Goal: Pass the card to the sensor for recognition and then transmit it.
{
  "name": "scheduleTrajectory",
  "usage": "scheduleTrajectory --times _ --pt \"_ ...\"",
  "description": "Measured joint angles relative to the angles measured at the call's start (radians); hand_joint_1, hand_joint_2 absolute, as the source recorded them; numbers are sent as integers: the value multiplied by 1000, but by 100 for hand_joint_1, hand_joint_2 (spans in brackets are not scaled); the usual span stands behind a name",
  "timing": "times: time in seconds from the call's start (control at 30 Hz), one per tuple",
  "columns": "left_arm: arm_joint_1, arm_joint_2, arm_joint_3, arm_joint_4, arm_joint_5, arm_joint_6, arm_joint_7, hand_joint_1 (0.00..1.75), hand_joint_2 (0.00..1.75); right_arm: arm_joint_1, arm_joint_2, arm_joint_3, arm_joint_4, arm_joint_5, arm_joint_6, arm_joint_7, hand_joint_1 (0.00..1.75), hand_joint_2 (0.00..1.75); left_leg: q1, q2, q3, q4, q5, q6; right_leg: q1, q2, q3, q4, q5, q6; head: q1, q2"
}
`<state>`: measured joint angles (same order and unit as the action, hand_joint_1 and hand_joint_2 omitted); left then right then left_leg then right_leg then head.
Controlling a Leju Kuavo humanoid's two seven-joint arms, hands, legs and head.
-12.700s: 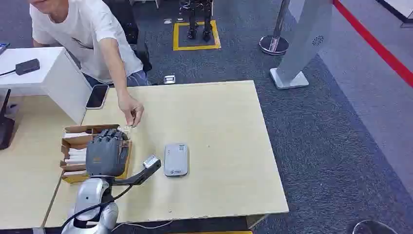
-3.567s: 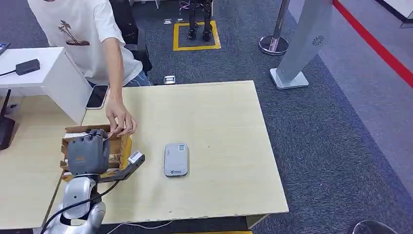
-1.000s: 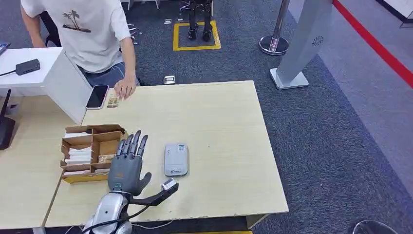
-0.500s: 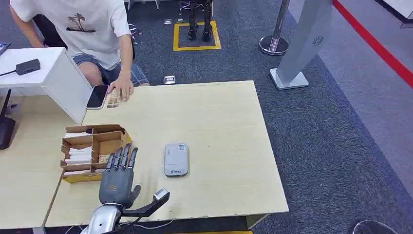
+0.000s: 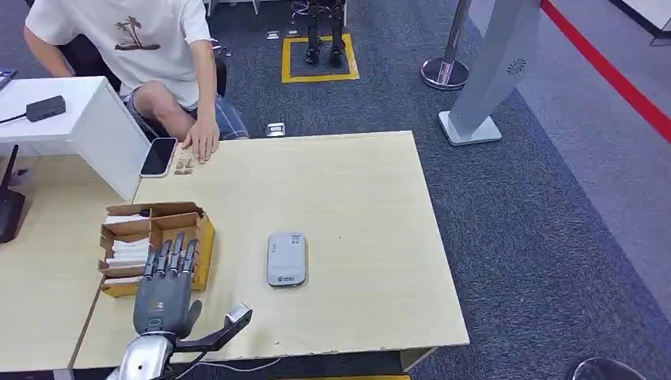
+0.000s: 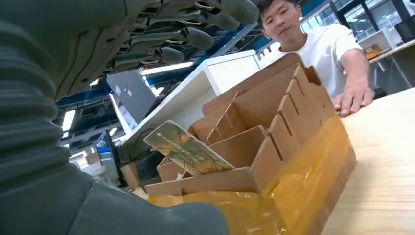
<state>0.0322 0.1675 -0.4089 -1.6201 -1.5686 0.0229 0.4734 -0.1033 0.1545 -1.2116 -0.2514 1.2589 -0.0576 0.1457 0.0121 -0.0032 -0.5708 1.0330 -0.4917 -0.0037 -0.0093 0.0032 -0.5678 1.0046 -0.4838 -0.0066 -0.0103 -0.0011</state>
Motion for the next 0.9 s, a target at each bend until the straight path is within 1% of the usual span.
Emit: scheduleTrajectory --times 0.37,0.67,0.9 --pt "0 19 10 -2 0 -5 13 0 175 0 0 0 0 1 0 0 0 0 0 0 0 0 0 0 0 0 0 0 0 0 0 0" --pt "-1 20 22 -2 0 -18 13 0 175 0 0 0 0 6 -2 3 0 0 0 0 0 0 0 0 0 0 0 0 0 0 0 0" --pt "1 29 34 -7 0 -25 30 0 175 0 0 0 0 15 -3 8 0 0 0 0 0 0 0 0 0 0 0 0 0 0 0 0"
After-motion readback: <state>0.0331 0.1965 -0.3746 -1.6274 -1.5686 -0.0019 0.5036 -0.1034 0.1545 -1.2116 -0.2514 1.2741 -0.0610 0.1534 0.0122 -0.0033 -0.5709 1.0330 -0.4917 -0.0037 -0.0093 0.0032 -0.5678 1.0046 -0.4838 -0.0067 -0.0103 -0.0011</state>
